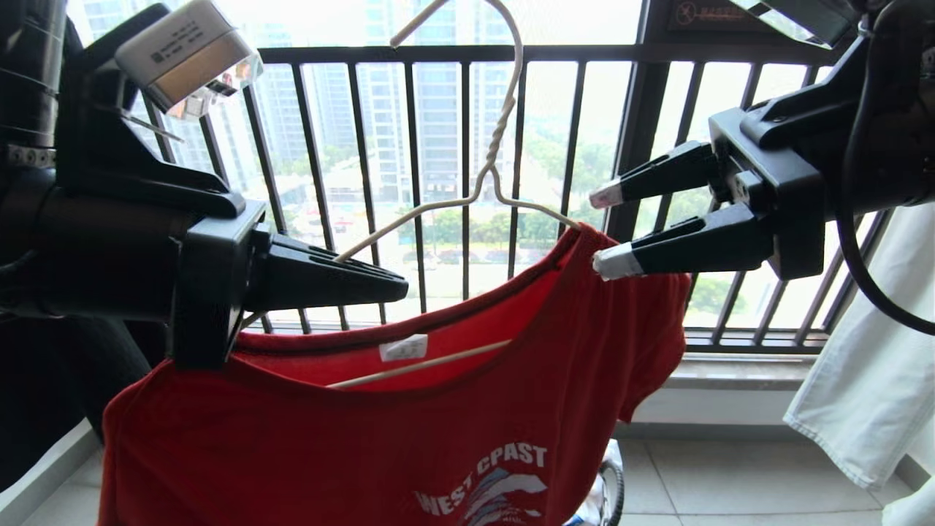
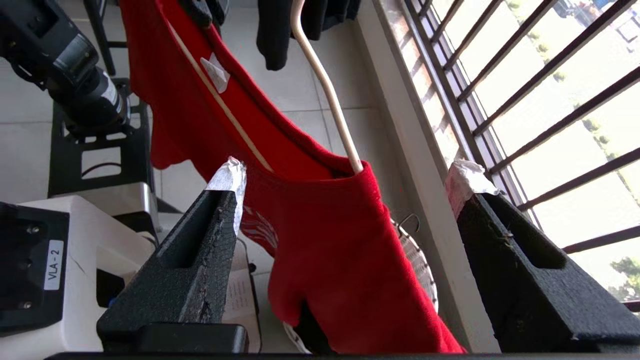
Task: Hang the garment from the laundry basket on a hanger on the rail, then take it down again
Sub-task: Hang the clothes rack on the clothesline
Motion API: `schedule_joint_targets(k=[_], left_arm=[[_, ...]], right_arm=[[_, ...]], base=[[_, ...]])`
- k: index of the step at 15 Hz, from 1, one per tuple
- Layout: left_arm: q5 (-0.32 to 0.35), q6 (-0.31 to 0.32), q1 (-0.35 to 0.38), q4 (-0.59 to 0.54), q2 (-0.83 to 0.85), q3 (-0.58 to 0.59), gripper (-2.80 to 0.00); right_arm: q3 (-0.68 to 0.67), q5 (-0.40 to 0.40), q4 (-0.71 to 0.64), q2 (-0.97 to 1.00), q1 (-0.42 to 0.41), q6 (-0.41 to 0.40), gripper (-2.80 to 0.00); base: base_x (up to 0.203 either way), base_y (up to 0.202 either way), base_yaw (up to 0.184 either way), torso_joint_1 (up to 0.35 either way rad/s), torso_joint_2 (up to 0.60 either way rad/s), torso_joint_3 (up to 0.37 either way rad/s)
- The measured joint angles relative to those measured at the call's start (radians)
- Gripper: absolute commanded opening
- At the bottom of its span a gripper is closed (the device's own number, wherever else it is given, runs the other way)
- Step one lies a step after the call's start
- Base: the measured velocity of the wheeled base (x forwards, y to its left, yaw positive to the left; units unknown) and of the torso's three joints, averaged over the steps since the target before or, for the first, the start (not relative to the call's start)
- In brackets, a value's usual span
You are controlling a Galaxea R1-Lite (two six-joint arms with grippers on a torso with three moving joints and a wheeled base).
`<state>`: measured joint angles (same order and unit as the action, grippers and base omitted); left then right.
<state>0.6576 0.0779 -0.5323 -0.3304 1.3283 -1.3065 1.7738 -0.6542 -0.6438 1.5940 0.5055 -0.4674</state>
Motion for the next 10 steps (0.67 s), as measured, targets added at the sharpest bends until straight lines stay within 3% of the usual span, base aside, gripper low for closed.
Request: schedule_joint_targets(k=[5,10], left_arm=[[0.007,0.01,0.0,0.011,-0.019,0.013,-2.8],[0.007,0.006,0.0,0.08,-0.03,0.029,-2.8]], right_arm=[[0.136,-0.005,-0.079,0.076,0.072,0.004,0.0],[0.148,-0.001,-0.112,0.102,0.095,0.003,0.0]], base=[[0.0,0.0,0.0,0.0,0.0,0.0],[0.0,0.0,0.0,0.0,0.0,0.0]])
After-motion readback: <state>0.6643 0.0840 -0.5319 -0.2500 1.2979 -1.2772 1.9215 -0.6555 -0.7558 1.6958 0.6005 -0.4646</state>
